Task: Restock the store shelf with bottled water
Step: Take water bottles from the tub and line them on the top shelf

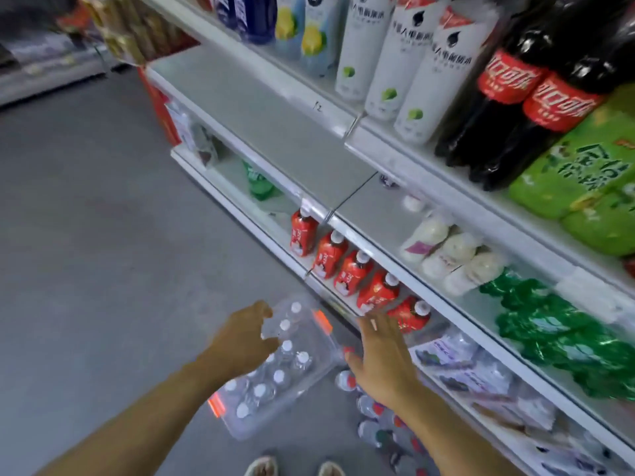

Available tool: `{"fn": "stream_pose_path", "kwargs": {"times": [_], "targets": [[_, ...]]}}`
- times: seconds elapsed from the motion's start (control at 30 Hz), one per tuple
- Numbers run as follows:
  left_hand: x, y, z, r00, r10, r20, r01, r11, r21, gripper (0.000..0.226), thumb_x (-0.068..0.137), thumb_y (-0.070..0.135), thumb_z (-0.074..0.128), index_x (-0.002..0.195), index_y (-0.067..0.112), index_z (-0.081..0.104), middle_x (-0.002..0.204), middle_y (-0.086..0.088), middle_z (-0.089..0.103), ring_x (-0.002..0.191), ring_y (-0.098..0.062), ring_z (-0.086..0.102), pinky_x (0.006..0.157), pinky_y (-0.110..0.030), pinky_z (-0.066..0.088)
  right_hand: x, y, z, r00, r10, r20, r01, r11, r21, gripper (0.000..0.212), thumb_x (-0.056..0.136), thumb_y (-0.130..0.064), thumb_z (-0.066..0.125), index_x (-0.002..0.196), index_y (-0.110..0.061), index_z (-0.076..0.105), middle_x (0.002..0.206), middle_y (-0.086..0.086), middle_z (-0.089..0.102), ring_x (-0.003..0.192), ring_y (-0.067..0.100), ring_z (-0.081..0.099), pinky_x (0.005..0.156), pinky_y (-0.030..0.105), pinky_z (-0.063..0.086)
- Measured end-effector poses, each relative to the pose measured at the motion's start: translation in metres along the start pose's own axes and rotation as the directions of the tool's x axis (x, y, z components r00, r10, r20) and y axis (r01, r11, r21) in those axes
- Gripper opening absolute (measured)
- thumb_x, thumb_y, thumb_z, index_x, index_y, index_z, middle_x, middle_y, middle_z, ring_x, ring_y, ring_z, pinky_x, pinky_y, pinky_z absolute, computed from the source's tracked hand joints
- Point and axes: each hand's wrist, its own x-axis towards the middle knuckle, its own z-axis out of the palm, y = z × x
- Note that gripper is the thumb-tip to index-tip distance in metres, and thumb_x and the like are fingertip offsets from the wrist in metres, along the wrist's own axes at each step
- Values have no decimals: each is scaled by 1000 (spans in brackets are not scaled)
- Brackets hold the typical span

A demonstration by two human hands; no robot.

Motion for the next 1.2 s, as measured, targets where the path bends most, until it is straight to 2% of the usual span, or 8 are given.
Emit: {"fn": "stream_pose_path", "kwargs": {"times": [0.1, 0.17, 0.23, 0.33, 0.57, 0.73, 1.03, 1.2], "targets": [[25, -25, 34, 997, -72, -21, 71, 995, -65, 42, 82, 28, 66, 119, 18, 49, 116, -4, 59, 103, -23, 57, 87, -29, 45, 25, 7, 42, 996, -90, -11, 91, 996, 19, 67, 66, -22, 81, 123, -16, 47, 111, 13, 58, 105, 36, 57, 88, 45, 49], [43, -41, 58, 993, -111, -34, 107, 990, -89, 44, 83, 27, 66, 123, 18, 48, 117, -4, 59, 104, -24, 57, 90, -32, 45, 43, 14, 78, 996, -86, -18, 86, 995, 54, 73, 52, -16, 87, 116, -11, 55, 100, 15, 63, 91, 39, 63, 76, 47, 54], [60, -52, 75, 992, -121, -48, 116, 988, -98, 46, 83, 27, 66, 124, 17, 47, 119, -5, 59, 107, -24, 57, 92, -34, 45, 59, 19, 101, 997, -80, 18, 80, 996, 36, 69, 56, -20, 86, 118, -4, 58, 106, 18, 62, 98, 39, 60, 83, 47, 52], [95, -77, 106, 988, -145, -60, 138, 985, -101, 50, 83, 29, 67, 126, 18, 45, 122, -4, 58, 110, -22, 56, 91, -32, 45, 88, 26, 148, 996, -64, 65, 61, 997, 41, 64, 78, -28, 70, 134, -6, 46, 126, 16, 50, 119, 35, 44, 102, 43, 38], [177, -128, 176, 986, -146, -77, 140, 987, -78, 52, 84, 31, 64, 129, 18, 42, 128, -5, 55, 112, -25, 55, 94, -37, 45, 150, 45, 260, 992, -82, 95, 73, 993, 96, 62, 85, -29, 65, 138, -8, 41, 139, 13, 44, 132, 28, 34, 110, 34, 25], [231, -161, 223, 986, -125, -108, 118, 990, -73, 54, 86, 31, 64, 132, 17, 40, 132, -5, 51, 116, -23, 52, 91, -32, 42, 193, 51, 333, 994, -50, 92, 34, 986, 165, 59, 86, -25, 66, 135, -6, 40, 131, 15, 48, 126, 28, 38, 105, 31, 28], [303, -195, 266, 962, -40, -269, 41, 999, -1, 55, 86, 30, 64, 133, 18, 40, 132, -6, 51, 119, -25, 50, 96, -38, 44, 267, 63, 419, 997, 58, -52, -41, 956, 290, 51, 85, -19, 66, 128, 1, 46, 123, 20, 52, 117, 32, 44, 94, 34, 35], [320, -203, 275, 960, -10, -279, 20, 999, 35, 55, 86, 31, 64, 133, 18, 39, 134, -6, 49, 119, -25, 50, 96, -37, 43, 281, 64, 444, 990, 70, -120, -38, 966, 254, 40, 84, -21, 69, 114, 0, 53, 117, 17, 51, 110, 31, 49, 90, 35, 41]]}}
